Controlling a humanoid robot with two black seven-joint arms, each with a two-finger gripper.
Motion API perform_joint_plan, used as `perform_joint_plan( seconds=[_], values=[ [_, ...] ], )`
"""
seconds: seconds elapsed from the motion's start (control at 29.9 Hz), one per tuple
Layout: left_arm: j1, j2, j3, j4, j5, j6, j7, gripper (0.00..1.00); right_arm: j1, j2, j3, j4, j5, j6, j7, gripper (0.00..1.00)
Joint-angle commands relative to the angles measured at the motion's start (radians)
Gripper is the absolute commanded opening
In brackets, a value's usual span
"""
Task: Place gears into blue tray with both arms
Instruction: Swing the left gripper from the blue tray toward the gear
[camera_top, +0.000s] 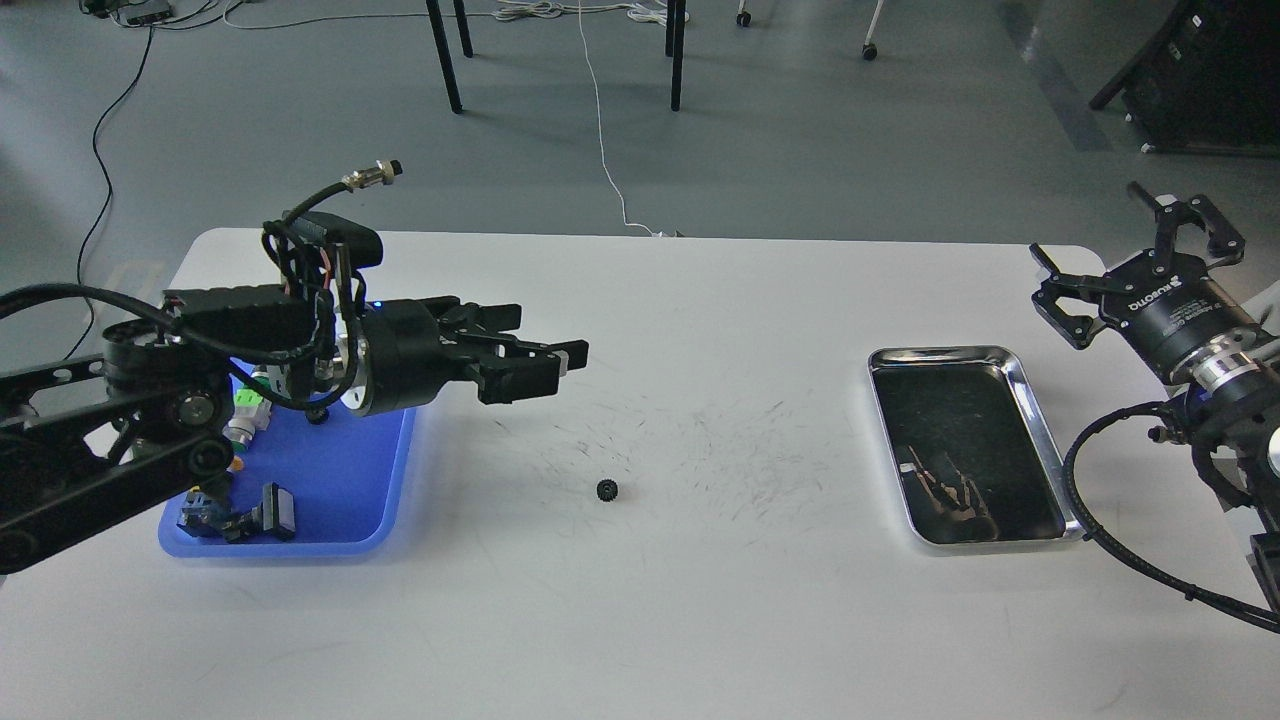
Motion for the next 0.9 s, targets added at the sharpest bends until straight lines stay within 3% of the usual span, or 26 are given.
perform_joint_plan(
  seconds=[0.0, 0.47, 0.87],
  values=[
    [0.028, -0.075, 0.045, 0.038, 0.118, 0.03, 0.031, 0.98, -0.021, 0.003, 0.0, 0.0, 0.0, 0.0, 0.006, 0.98],
    [0.203, -0.231, 0.062, 0.175, 0.543, 0.06, 0.073, 0.96, -0.028, 0.02, -0.005, 0.0, 0.0, 0.0, 0.008, 0.98],
    [0.235, -0.296, 0.063, 0.233, 0.548, 0.071, 0.076, 0.93, -0.028, 0.026, -0.023, 0.001, -0.002, 0.0, 0.008, 0.98]
  ],
)
